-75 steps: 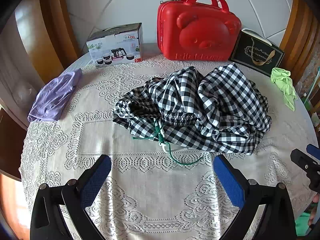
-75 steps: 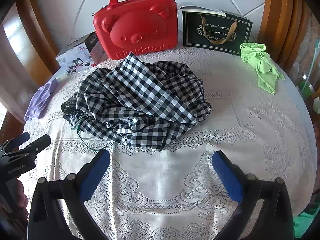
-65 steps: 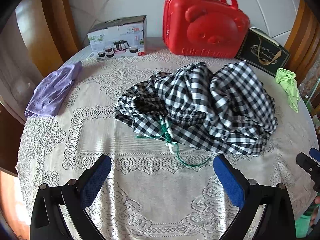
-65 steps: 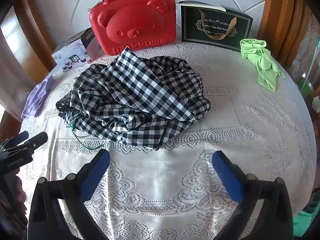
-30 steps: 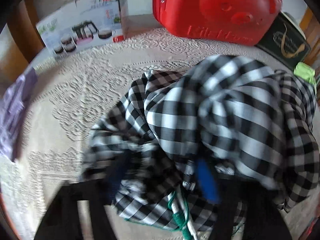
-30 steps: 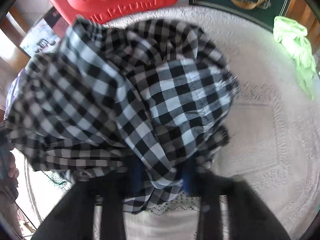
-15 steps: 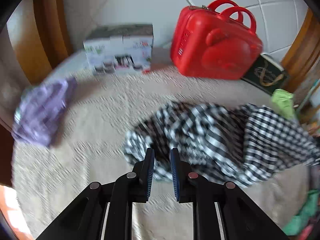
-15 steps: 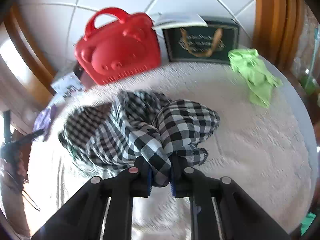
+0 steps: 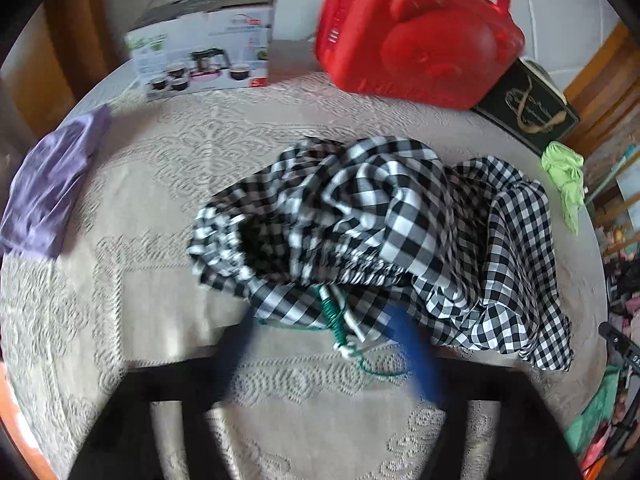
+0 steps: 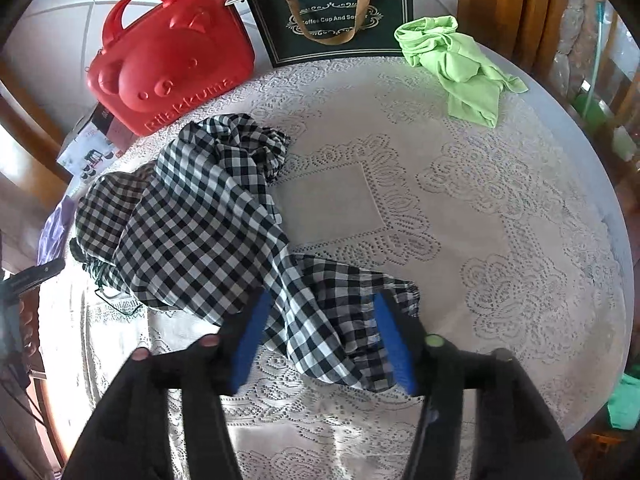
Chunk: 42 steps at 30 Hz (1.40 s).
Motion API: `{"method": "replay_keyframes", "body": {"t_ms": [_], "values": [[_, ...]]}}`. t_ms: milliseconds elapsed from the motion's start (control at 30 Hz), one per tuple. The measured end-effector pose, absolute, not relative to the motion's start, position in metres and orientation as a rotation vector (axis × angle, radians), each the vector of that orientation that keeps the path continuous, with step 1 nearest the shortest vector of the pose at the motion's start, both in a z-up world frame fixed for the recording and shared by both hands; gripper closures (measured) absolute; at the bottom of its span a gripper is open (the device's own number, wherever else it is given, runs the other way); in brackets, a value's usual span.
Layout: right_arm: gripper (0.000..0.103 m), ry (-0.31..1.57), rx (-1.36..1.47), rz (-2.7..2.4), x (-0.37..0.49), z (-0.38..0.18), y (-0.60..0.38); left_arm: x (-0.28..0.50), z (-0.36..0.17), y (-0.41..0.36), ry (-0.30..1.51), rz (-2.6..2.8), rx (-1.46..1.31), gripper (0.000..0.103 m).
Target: Fold clothes
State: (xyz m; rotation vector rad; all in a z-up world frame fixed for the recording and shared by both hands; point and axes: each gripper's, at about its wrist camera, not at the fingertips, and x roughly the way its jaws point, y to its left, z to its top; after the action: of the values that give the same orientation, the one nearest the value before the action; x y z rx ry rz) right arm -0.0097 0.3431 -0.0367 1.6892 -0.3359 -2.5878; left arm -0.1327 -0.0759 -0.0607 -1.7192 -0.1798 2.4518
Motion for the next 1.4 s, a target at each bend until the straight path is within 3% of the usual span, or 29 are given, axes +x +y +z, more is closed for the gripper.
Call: {"method": "replay_keyframes", "body": {"t_ms": [233,467,500,600,633,667,700,733,767,800,833,867,900,933,1033,1267,1400], "values": [[0.042,-0.361,1.733,-2.568,-0.021,-0.053,0.349,-0.157,-0.092,-0.050,0.171,2.529,-1.708,0.014],[0.042,-0.362,1.800,-2.502,-0.044,-0.077,0.340,-0.184,-0.111,-0.030,0.273,2.595,-1.589,0.016],[0.038,-0.354,1.806,-2.491,-0.046,-0.080,0.338,-0.188,-0.117,-0.025,0.279,2.592,-1.594,0.015],[0.006,-0.289,1.820,-2.426,-0.051,-0.091,0.322,-0.199,-0.146,-0.016,0.227,2.492,-1.692,0.013],[0.000,-0.248,1.823,-2.412,-0.053,-0.096,0.315,-0.200,-0.150,-0.018,0.205,2.492,-1.690,0.011],[0.000,-0.215,1.825,-2.407,-0.054,-0.099,0.311,-0.201,-0.150,-0.020,0.179,2.495,-1.683,0.011],[0.000,-0.179,1.831,-2.408,-0.056,-0.104,0.306,-0.202,-0.148,-0.021,0.174,2.477,-1.698,0.013],[0.000,-0.154,1.844,-2.411,-0.058,-0.110,0.303,-0.203,-0.145,-0.022,0.166,2.467,-1.703,0.032],[0.000,-0.134,1.866,-2.399,-0.061,-0.118,0.300,-0.203,-0.141,-0.023,0.138,2.463,-1.694,0.041],[0.000,-0.129,1.873,-2.383,-0.062,-0.123,0.298,-0.202,-0.132,-0.027,0.132,2.499,-1.682,0.064],[0.018,-0.118,1.874,-2.374,-0.064,-0.127,0.296,-0.201,-0.124,-0.031,0.127,2.531,-1.663,0.079],[0.041,-0.088,1.875,-2.373,-0.065,-0.130,0.293,-0.200,-0.115,-0.038,0.086,2.554,-1.634,0.082],[0.080,-0.026,1.889,-2.389,-0.066,-0.131,0.291,-0.199,-0.102,-0.048,-0.002,2.584,-1.605,0.084],[0.088,0.005,1.893,-2.411,-0.067,-0.128,0.292,-0.196,-0.090,-0.058,-0.047,2.609,-1.587,0.085],[0.095,-0.049,1.769,-2.509,-0.062,-0.093,0.307,-0.183,-0.050,-0.083,-0.059,2.714,-1.500,0.086],[0.095,-0.185,1.382,-2.936,-0.021,0.045,0.390,-0.131,0.024,-0.151,-0.188,2.805,-1.398,0.086],[0.095,-0.211,1.379,-3.044,0.004,0.067,0.433,-0.091,0.036,-0.182,-0.180,2.816,-1.426,0.086]]}}
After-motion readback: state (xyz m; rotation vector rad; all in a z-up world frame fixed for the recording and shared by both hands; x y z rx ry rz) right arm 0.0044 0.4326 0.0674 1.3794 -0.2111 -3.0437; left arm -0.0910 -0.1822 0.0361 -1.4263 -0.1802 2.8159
